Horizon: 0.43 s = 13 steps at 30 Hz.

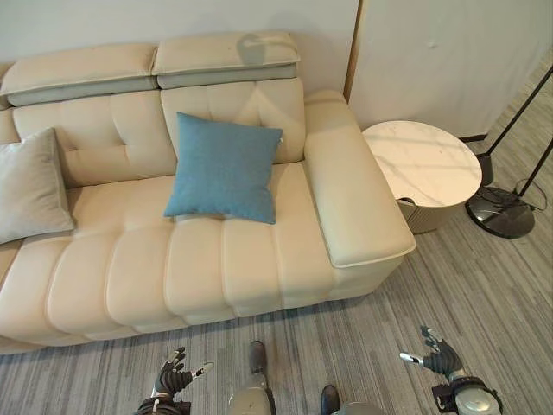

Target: Pick up all the scattered cushions and arrange them neatly on the sofa.

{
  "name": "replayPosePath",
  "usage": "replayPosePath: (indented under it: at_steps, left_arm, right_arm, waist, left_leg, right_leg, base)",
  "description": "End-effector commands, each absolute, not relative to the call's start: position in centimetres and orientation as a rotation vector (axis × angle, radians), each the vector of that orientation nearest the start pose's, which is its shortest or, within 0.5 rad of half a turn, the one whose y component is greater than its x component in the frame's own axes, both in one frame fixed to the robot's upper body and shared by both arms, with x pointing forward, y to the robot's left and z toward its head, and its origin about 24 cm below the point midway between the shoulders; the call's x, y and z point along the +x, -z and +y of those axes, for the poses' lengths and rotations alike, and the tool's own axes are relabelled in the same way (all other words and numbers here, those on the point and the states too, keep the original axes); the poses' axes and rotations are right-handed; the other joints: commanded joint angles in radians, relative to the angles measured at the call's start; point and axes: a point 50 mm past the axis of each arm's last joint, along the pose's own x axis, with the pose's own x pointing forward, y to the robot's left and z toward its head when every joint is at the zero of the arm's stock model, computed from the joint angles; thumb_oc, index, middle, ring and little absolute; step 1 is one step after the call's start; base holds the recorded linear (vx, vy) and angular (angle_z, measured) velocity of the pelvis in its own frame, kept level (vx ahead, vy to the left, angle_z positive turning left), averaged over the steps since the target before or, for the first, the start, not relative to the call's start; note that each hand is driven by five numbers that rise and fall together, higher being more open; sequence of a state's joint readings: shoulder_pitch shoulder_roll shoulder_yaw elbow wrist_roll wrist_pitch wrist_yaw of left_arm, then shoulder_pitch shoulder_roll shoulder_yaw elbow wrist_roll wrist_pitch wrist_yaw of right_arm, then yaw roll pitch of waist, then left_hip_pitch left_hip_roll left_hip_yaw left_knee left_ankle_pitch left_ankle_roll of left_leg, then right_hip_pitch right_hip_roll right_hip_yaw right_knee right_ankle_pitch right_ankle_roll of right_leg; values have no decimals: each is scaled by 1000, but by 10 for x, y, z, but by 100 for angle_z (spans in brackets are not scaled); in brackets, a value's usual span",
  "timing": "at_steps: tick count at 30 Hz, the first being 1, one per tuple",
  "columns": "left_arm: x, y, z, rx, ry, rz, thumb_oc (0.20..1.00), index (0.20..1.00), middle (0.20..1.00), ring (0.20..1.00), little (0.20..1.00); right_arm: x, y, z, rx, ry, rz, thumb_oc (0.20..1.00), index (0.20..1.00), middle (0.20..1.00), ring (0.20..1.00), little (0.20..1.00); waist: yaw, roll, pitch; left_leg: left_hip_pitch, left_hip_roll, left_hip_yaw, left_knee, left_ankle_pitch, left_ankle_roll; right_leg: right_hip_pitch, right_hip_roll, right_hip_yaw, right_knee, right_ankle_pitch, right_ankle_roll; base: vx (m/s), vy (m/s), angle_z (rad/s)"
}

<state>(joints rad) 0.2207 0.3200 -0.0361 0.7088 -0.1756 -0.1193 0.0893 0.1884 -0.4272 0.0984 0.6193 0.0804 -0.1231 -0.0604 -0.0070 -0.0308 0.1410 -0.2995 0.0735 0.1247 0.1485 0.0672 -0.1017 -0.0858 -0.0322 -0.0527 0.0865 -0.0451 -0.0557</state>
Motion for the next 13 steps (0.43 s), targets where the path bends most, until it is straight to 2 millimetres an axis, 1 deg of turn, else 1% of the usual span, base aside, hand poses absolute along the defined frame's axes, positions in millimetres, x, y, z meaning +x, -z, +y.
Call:
replayPosePath:
  at_steps: [1,2,3,4,5,6,8,9,13]
  left_arm:
    - [140,92,273,219,-280,647,1000,1000,1000,1000,1000]
    - [140,93,273,215,-286,650,1000,1000,1000,1000,1000]
    - [140,93,273,215,-286,650,1000,1000,1000,1000,1000]
    - [139,93,270,206,-284,651,1000,1000,1000,1000,1000]
    - [139,94,270,206,-284,652,1000,1000,1000,1000,1000]
    - [141,93,270,225,-278,655,1000,1000,1000,1000,1000]
    - [140,93,271,224,-283,655,1000,1000,1000,1000,1000]
    - [141,93,271,230,-272,654,1000,1000,1000,1000,1000]
    - [136,96,272,248,-258,683,1000,1000,1000,1000,1000]
  right_arm:
    - [168,71,-280,-359,158,565,1000,1000,1000,1000,1000]
    - [167,71,-280,-359,155,567,1000,1000,1000,1000,1000]
    - [167,71,-280,-359,155,566,1000,1000,1000,1000,1000]
    - [165,75,-278,-364,146,582,1000,1000,1000,1000,1000]
    - [165,75,-278,-364,146,582,1000,1000,1000,1000,1000]
    - [165,76,-277,-366,146,589,1000,1000,1000,1000,1000]
    - [164,78,-275,-365,139,600,1000,1000,1000,1000,1000]
    - [161,81,-273,-370,126,614,1000,1000,1000,1000,1000]
    - [160,84,-271,-355,132,627,1000,1000,1000,1000,1000]
  waist:
    - [-26,-57,12]
    - [-30,-53,3]
    - [-31,-54,1]
    - [-40,-39,-22]
    - [-40,-39,-21]
    - [-46,-36,-33]
    - [-49,-35,-43]
    - [-53,-29,-59]
    - [-58,-22,-71]
  left_leg:
    - [111,-66,-17,58,-132,44]
    - [156,-69,-30,35,-145,46]
    - [155,-70,-30,31,-141,46]
    - [210,-67,-45,-41,-130,50]
    - [213,-67,-45,-45,-128,50]
    - [232,-67,-44,-81,-114,47]
    - [251,-74,-55,-122,-102,47]
    - [287,-77,-53,-178,-90,48]
    - [323,-76,-45,-234,-74,48]
  right_leg:
    - [67,0,31,-90,8,139]
    - [65,4,32,-92,10,141]
    - [63,3,32,-92,11,141]
    - [57,17,26,-86,7,141]
    - [58,17,26,-86,6,141]
    - [58,21,23,-81,8,143]
    - [59,22,19,-76,10,144]
    - [69,24,19,-81,12,147]
    - [83,25,23,-94,18,151]
  base:
    - [-124,5,7]
    - [-68,8,-6]
    - [13,29,-9]
    - [0,0,0]
    - [10,22,9]
    - [-3,7,10]
    - [20,27,7]
    - [40,35,1]
    - [2,44,-3]
